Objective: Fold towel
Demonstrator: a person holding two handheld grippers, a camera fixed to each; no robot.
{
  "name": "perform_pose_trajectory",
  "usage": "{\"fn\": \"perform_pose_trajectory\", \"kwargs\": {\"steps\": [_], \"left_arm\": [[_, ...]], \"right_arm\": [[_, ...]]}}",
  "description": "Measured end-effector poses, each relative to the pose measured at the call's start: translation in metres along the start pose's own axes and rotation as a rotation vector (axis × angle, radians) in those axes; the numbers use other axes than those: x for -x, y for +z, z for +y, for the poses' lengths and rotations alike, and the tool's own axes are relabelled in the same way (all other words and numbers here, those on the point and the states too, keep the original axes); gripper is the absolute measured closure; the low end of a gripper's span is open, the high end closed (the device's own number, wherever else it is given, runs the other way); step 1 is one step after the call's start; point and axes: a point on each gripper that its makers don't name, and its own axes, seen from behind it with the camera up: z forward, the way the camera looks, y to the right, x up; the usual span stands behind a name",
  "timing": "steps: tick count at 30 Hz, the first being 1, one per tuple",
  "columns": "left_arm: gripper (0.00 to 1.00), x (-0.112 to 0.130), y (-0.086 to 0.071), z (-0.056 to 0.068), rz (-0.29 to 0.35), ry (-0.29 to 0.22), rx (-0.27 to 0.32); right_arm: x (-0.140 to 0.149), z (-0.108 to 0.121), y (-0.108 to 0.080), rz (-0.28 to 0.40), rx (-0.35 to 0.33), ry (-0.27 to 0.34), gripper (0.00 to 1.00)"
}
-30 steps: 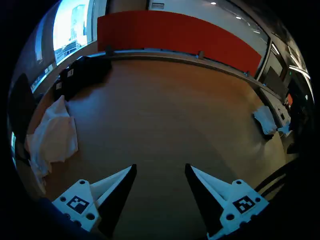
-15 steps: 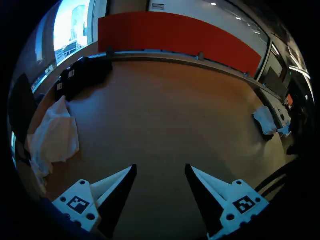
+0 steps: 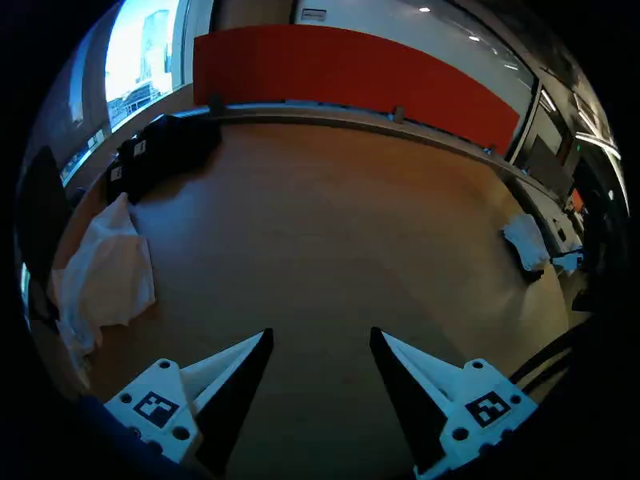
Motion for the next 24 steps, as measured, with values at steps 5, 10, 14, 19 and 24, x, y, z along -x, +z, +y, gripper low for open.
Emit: {"fn": "perform_pose_trajectory", "kwargs": {"steps": [5,10,14,19,24], "left_arm": [[0.11,-0.003,0.0,-0.001,0.008,0.002,0.001],[0.11,-0.005,-0.001,-0.004,0.012,0.006,0.0],[0.11,-0.008,-0.002,-0.007,0.018,0.01,-0.004],[0.11,-0.014,-0.001,-0.009,0.029,0.008,-0.005],[0.11,-0.021,0.001,-0.01,0.041,0.012,-0.007]], "right_arm": [[-0.022,-0.014,-0.009,0.087,-0.018,-0.006,0.0],[-0.042,-0.026,-0.021,0.168,-0.021,0.005,0.0],[-0.06,-0.037,-0.031,0.241,-0.026,0.023,0.0],[-0.086,-0.045,-0.042,0.351,-0.021,0.061,0.0],[-0.113,-0.057,-0.058,0.485,-0.032,0.092,0.0]]}}
